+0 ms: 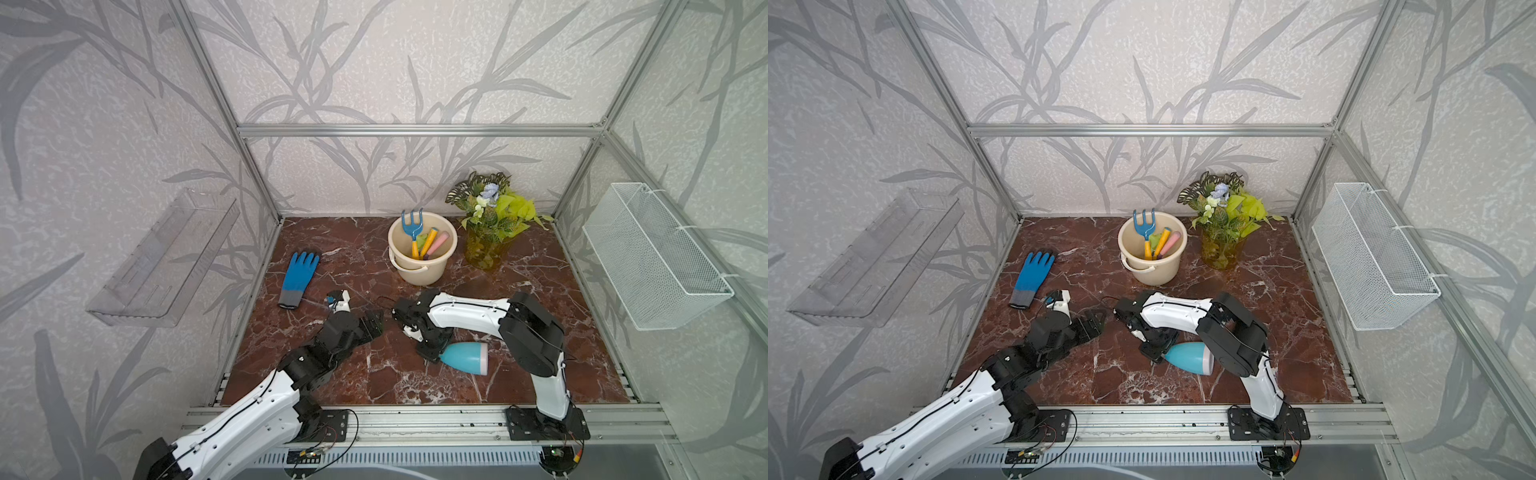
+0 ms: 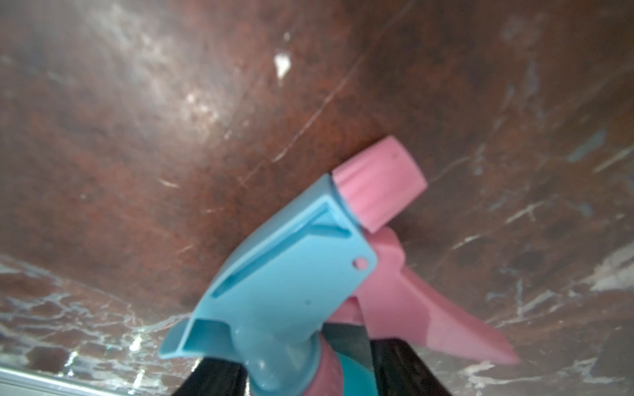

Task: Organize the gardening tools
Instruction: Adjust the gardening tool at the center of the board.

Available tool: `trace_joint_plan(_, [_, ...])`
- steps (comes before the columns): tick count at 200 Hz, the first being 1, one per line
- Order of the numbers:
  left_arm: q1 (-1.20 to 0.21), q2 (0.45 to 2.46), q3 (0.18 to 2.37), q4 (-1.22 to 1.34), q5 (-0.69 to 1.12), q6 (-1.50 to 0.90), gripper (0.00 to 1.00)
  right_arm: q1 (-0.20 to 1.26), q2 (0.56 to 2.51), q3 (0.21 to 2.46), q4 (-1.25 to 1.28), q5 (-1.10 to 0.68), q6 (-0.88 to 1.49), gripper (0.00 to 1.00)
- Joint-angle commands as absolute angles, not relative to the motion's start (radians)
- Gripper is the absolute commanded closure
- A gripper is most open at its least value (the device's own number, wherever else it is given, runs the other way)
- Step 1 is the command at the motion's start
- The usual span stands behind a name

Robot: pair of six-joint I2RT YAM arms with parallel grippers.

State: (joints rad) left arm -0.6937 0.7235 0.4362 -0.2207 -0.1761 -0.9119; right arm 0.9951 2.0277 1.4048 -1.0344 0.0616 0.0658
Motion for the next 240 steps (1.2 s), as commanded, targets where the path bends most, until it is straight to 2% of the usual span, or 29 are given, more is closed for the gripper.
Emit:
trace_joint_plan(1, [-0.687, 0.704, 0.437, -0.24, -0.174, -0.904, 0.08, 0.99, 2.065, 1.422, -0.997, 0.108, 0.093, 0.5])
trace_joint_plan(28, [-0.686, 0.695, 0.43, -0.241, -0.172, -0.907, 0.09, 0.978, 2.063, 1.428, -0.973, 0.096, 0.104, 0.6])
trace_joint_plan(43, [-0.686, 0.692, 0.43, -0.241, -0.172, -0.907, 0.09, 0.974, 2.054, 1.435, -0.968, 0.111, 0.106, 0.61])
trace_joint_plan(66, [-0.684, 0.691, 0.433, -0.24, -0.174, -0.907, 0.09, 0.959, 2.014, 1.441, -0.945, 0.126, 0.113, 0.68])
trace_joint_plan(122, [-0.683, 0.695, 0.436, -0.229, -0.173, -0.909, 0.09, 0.914, 1.83, 1.365, -0.809, 0.16, 0.141, 0.7])
trace_joint_plan(162, [-0.681, 0.708, 0.446, -0.214, -0.172, -0.904, 0.09, 0.864, 1.632, 1.254, -0.635, 0.219, 0.163, 0.71])
trace_joint_plan(210, [-0.68, 0.746, 0.468, -0.178, -0.151, -0.891, 0.09, 0.802, 1.394, 1.049, -0.325, 0.315, 0.182, 0.71])
trace_joint_plan(240, [-0.68, 0.782, 0.492, -0.158, -0.143, -0.873, 0.09, 0.78, 1.264, 0.868, -0.021, 0.382, 0.11, 0.71])
